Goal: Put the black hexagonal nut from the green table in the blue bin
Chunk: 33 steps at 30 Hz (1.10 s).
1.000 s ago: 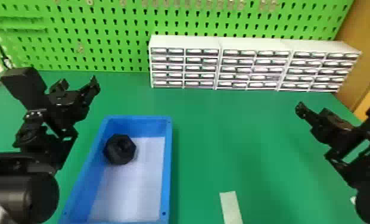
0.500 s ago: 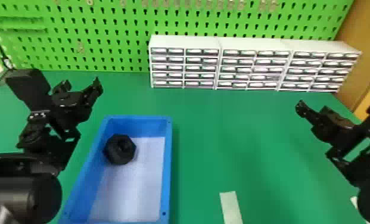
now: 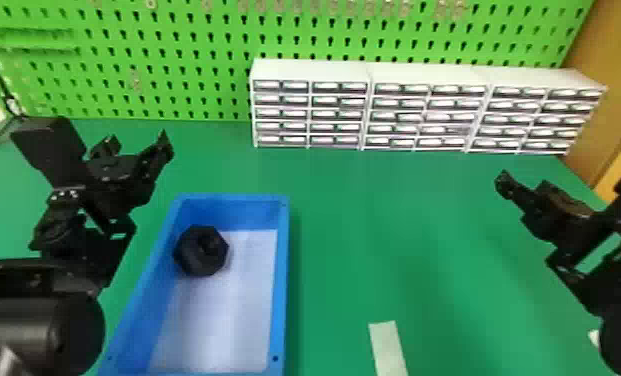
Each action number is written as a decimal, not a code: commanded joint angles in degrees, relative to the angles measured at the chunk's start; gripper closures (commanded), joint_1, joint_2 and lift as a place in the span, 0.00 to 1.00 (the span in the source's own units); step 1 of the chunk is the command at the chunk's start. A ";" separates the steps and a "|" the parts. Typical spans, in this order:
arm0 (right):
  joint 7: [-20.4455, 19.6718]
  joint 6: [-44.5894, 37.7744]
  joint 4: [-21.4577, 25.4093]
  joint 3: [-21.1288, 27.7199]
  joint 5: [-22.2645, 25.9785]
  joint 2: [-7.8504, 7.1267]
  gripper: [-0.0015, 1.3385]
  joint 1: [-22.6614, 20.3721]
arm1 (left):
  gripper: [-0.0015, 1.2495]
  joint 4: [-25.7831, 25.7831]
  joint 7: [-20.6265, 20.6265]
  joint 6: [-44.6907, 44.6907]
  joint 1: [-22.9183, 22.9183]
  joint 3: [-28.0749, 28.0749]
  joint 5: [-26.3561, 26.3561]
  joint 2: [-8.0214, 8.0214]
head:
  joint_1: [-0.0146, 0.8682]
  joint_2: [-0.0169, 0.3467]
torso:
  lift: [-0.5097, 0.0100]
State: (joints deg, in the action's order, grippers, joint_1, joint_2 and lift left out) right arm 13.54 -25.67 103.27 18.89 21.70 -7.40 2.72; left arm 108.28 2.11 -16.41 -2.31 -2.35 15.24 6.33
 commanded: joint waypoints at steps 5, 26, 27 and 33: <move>0.00 0.00 0.00 0.18 -0.26 0.37 0.29 0.09 | 0.35 0.09 0.00 0.06 -0.06 -0.47 0.23 0.08 | 0.80 0.07 | 0.79; 0.09 -0.08 0.00 -0.70 -0.96 0.81 0.29 0.53 | 0.35 0.70 -0.09 0.06 0.20 -1.43 0.85 0.08 | 0.80 0.07 | 0.79; 0.09 -0.08 0.09 -0.70 -0.96 0.81 0.29 0.53 | 0.35 0.70 -0.09 0.06 0.20 -1.43 0.85 0.08 | 0.80 0.07 | 0.79; 0.09 -0.08 0.09 -0.78 -0.87 0.63 0.29 0.53 | 0.35 0.70 -0.09 0.06 0.46 -1.52 0.76 0.08 | 0.80 0.07 | 0.79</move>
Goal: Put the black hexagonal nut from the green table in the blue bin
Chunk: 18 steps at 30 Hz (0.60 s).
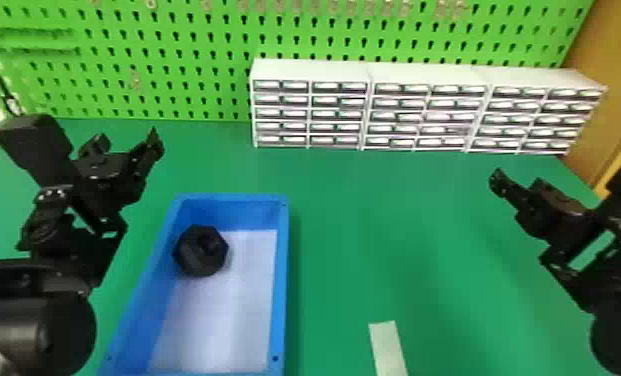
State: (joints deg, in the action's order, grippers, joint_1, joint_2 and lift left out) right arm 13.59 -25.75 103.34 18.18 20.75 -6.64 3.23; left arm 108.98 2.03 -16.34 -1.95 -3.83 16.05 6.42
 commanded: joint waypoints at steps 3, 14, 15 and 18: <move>0.03 -0.09 0.02 -0.16 0.08 -0.13 0.29 -0.06 | 0.35 0.01 -0.01 0.00 0.19 -0.04 -0.05 0.00 | 0.80 0.07 | 0.79; -0.05 -0.09 -0.07 -0.25 -0.01 0.05 0.29 0.11 | 0.35 0.01 0.08 0.00 0.19 0.05 -0.05 0.00 | 0.80 0.07 | 0.79; -0.05 -0.09 -0.07 -0.25 -0.01 0.05 0.29 0.11 | 0.35 0.01 0.08 0.00 0.10 0.05 -0.05 0.00 | 0.80 0.07 | 0.79; 0.03 -0.09 -0.07 -0.25 -0.01 -0.04 0.29 0.11 | 0.35 0.01 -0.01 0.00 0.10 0.05 -0.05 0.00 | 0.80 0.07 | 0.79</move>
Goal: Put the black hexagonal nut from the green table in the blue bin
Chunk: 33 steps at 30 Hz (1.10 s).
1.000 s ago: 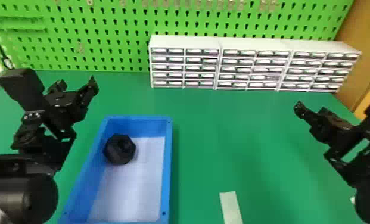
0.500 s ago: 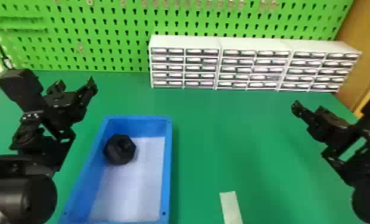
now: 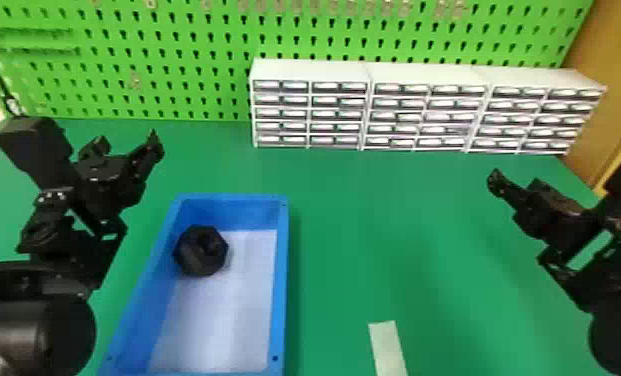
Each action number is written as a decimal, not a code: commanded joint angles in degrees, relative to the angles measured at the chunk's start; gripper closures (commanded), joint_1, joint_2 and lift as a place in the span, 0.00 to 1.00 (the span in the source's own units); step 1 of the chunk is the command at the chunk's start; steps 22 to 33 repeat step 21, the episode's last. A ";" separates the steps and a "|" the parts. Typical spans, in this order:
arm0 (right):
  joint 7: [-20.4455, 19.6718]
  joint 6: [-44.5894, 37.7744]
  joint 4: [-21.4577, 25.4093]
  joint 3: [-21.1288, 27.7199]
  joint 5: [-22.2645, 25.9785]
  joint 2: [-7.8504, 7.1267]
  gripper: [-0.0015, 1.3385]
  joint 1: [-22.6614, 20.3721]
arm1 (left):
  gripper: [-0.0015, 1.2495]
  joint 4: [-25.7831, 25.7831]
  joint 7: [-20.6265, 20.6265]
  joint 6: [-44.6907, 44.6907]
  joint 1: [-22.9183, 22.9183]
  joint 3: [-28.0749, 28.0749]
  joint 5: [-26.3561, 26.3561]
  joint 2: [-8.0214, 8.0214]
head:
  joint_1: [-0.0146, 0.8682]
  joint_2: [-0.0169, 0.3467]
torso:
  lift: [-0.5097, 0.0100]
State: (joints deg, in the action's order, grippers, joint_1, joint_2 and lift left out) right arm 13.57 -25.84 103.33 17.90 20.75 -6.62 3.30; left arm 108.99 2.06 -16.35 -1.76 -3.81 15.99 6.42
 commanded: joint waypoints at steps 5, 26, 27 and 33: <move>0.06 0.00 0.03 0.11 -0.01 -0.06 0.29 0.13 | 0.35 0.00 -0.04 0.00 0.01 0.12 0.00 0.00 | 0.80 0.07 | 0.79; 0.06 0.00 0.03 -0.15 -0.01 -0.06 0.29 0.22 | 0.35 0.00 0.05 0.00 0.01 0.21 0.00 0.00 | 0.80 0.07 | 0.79; 0.06 0.00 0.03 -0.15 -0.01 -0.06 0.29 0.22 | 0.35 0.00 0.05 0.00 0.01 0.21 0.00 0.00 | 0.80 0.07 | 0.79; 0.06 0.00 0.03 -0.15 -0.01 -0.06 0.29 0.22 | 0.35 0.00 0.05 0.00 0.01 0.21 0.00 0.00 | 0.80 0.07 | 0.79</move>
